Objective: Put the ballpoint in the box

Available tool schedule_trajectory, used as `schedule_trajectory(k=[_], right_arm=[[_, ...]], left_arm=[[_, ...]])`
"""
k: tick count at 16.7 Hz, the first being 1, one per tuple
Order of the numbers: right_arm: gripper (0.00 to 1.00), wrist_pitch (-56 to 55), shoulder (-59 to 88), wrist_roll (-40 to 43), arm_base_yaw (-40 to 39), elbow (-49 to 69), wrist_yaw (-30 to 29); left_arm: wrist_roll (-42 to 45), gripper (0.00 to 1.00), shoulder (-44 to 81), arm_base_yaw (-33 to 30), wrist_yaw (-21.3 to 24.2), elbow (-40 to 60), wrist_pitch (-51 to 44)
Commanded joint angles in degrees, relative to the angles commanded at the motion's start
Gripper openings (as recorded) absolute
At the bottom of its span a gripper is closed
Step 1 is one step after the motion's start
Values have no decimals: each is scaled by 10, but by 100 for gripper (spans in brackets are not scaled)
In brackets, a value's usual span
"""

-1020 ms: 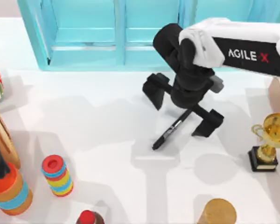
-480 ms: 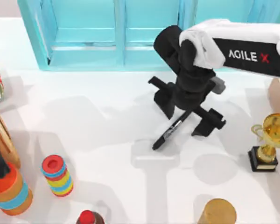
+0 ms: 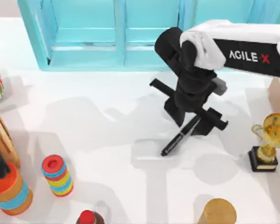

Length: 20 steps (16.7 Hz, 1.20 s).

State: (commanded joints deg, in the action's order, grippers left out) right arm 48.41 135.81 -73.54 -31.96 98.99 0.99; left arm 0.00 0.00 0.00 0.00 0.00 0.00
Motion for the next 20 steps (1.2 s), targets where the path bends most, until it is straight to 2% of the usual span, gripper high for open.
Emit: schedule_trajectory(k=[3,4,6,14,20], right_arm=[[0,0,0,0,0,0,0],[0,47,-44,21,3,-4,-12],[0,55,-45,23,1,4,-12],[0,231,-79,22,5,145,-12],[0,249,-81,22,3,159,-11]], left_arm=[[0,100,0,0,0,0,0],[0,100,0,0,0,0,0],[0,100,0,0,0,0,0],[0,100,0,0,0,0,0],[0,100,0,0,0,0,0]])
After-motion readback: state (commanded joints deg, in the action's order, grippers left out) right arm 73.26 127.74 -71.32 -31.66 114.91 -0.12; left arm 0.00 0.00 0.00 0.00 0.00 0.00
